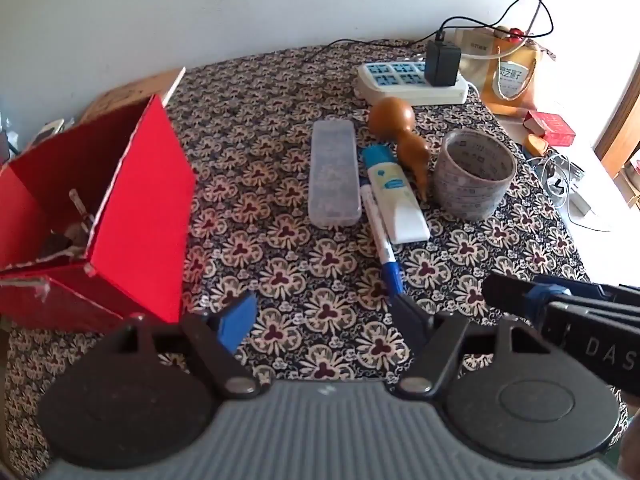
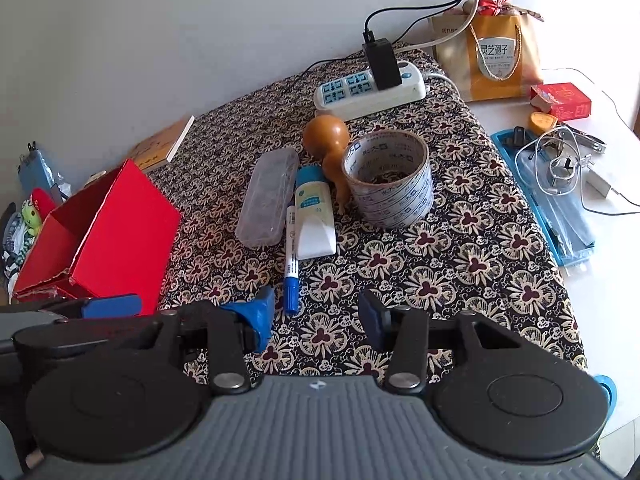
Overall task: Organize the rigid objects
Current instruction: 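Move the right tool toward the clear tape roll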
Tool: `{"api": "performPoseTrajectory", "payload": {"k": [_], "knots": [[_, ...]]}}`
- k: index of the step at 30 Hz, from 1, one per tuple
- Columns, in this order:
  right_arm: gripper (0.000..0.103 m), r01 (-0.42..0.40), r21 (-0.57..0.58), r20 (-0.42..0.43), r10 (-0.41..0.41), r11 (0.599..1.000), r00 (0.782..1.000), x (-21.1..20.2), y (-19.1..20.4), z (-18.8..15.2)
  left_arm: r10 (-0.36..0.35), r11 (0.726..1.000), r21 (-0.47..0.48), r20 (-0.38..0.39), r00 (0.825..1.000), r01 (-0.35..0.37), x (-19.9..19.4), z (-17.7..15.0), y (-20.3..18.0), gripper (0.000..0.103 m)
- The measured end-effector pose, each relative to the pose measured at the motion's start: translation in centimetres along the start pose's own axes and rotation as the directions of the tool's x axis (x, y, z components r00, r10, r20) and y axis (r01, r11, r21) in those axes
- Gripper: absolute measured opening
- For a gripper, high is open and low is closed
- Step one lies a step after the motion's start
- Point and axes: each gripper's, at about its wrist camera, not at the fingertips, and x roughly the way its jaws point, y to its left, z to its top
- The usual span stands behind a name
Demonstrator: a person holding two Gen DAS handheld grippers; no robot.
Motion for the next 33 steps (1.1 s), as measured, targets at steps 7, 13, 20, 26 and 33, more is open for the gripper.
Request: {"api": "performPoseTrajectory", "payload": {"k": [7, 13, 20, 26, 33], "knots": [[0.03, -0.004, 0.003, -0.01, 0.004, 1.0, 1.0, 0.2, -0.4, 0.1, 0.01, 1.0, -0.003, -0.026, 1.0, -0.01, 0.8, 0.0, -0.4, 0.074], [0.03, -0.017, 0.028, -0.028, 0.018, 0.999, 0.999, 0.4, -1.4, 0.3, 0.017, 1.0, 0.001, -0.045, 0.999, -0.017, 1.1, 0.0, -0.6, 0.074], [0.03, -0.017, 0.048, -0.035, 0.019, 0.999, 0.999, 0.8, -2.5, 0.4, 0.014, 1.0, 0.014, -0.04, 0.999, -0.013, 1.5, 0.0, -1.5, 0.074], [0.03, -0.024, 0.065, -0.042, 0.027, 0.998, 0.999, 1.2, -3.5, 0.6, 0.026, 0.999, 0.034, -0.039, 0.999, -0.024, 2.2, 0.3, -1.9, 0.074], [0.03, -0.032, 0.078, -0.034, 0.035, 0.996, 0.999, 1.4, -4.9, 1.8, 0.025, 0.999, 0.047, 0.015, 1.0, -0.025, 3.0, 1.3, -2.3, 0.074]]}}
